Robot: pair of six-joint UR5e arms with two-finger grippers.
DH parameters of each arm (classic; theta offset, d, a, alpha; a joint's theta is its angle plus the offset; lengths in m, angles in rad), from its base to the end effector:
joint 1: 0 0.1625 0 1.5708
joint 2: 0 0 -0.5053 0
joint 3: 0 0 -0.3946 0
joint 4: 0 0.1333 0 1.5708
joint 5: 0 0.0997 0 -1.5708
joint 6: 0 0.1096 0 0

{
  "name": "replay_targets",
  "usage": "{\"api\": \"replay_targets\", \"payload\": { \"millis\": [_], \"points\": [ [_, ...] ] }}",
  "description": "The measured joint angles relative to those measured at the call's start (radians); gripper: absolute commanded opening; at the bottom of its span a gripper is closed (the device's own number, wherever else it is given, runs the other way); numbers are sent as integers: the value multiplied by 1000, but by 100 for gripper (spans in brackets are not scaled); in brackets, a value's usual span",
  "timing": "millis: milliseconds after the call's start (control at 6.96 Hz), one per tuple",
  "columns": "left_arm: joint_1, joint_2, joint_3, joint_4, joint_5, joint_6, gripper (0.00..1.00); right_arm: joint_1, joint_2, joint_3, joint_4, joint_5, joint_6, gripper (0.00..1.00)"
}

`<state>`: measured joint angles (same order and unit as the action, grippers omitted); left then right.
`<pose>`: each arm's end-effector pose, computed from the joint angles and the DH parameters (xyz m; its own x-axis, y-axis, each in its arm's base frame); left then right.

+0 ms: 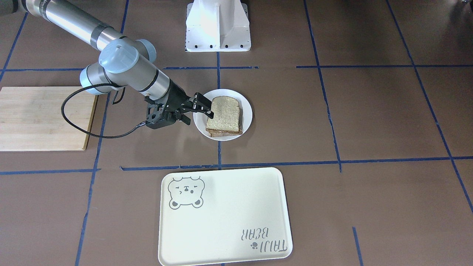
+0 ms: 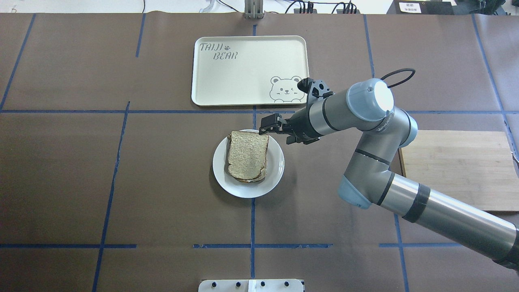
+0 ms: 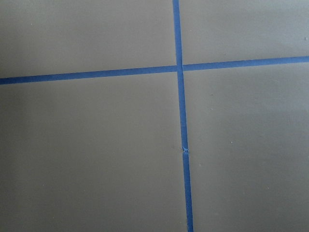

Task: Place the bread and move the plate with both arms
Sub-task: 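Raise the right gripper away from the plate while the left arm enters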

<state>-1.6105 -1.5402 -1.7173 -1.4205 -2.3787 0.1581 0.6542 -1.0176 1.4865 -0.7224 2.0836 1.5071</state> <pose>-0.0728 -0.4710 0.7010 0.6871 0.1056 -0.7188 -0.0694 0.9944 0.0798 -0.5348 -0.5103 0.3416 0.2084 0.0899 0.9739 -0.1404 0.9882 -0.0612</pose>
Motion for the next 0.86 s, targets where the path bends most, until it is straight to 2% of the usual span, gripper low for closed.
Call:
{"api": "replay_targets", "payload": {
  "millis": [144,431,718,862],
  "points": [
    [2,0,-43,0,-38,-17,100,56,-8,31,-58,42,-3,100],
    [29,-4,-121,-28,-192,-191,100,145,-47,153,-259,72,-84,100],
    [106,-12,-131,-182,-360,-430,100,214,-87,306,-550,74,-298,100],
    [148,-26,-126,-275,-386,-548,100,248,-106,350,-651,73,-402,100]
  ]
}}
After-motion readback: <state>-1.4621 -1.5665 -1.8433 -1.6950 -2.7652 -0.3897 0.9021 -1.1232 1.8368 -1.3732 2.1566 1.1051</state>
